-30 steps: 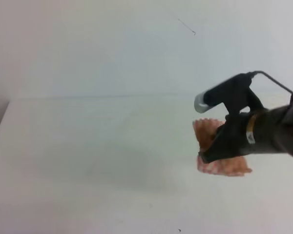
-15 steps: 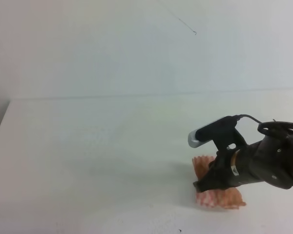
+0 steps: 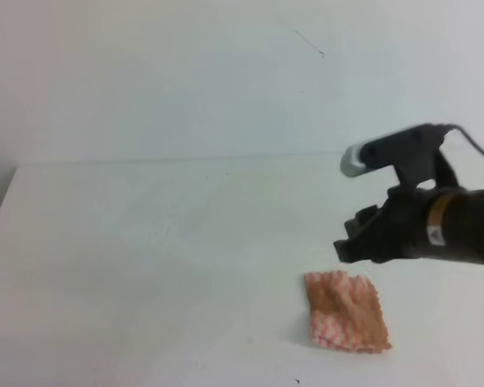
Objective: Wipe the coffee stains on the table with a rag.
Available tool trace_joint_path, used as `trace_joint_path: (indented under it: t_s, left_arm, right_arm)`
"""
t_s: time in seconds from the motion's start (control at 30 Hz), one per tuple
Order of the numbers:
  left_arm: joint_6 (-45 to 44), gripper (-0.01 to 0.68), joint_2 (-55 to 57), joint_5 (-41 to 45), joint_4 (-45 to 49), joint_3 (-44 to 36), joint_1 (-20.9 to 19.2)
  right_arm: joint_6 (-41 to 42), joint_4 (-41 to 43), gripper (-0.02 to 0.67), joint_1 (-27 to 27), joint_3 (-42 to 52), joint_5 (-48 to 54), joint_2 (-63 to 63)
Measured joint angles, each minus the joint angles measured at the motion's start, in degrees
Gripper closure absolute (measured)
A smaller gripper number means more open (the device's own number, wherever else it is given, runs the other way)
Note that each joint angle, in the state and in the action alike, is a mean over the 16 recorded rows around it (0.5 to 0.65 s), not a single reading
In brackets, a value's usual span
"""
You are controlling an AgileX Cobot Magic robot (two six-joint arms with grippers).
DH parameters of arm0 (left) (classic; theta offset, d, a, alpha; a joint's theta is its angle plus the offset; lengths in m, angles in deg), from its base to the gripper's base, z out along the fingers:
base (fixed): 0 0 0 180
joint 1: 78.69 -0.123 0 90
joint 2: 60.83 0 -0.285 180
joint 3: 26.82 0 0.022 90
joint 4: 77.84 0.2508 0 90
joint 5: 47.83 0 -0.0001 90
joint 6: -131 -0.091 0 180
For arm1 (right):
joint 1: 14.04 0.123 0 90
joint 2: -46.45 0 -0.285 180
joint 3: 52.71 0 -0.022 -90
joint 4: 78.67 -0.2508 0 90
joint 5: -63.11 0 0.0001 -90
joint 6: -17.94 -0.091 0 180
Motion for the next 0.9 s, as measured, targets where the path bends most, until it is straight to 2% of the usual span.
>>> trace_joint_path:
  t_s: [0.2,0.33,0.67,0.9]
  left_arm:
    - [0.0,0.673,0.0,0.0,0.0,0.0,0.0]
    - [0.0,0.673,0.0,0.0,0.0,0.0,0.0]
    - [0.0,0.673,0.0,0.0,0.0,0.0,0.0]
    - [0.0,0.673,0.0,0.0,0.0,0.0,0.0]
  right_arm:
    - [0.3,6.6,0.597,0.0,0.7,3.7,14.8]
    - [0.7,10.0,0.647,0.0,3.0,5.7,24.7]
    - [0.1,10.8,0.652,0.0,18.4,7.4,45.3]
    - [-1.3,9.9,0.652,0.0,29.4,7.8,55.2]
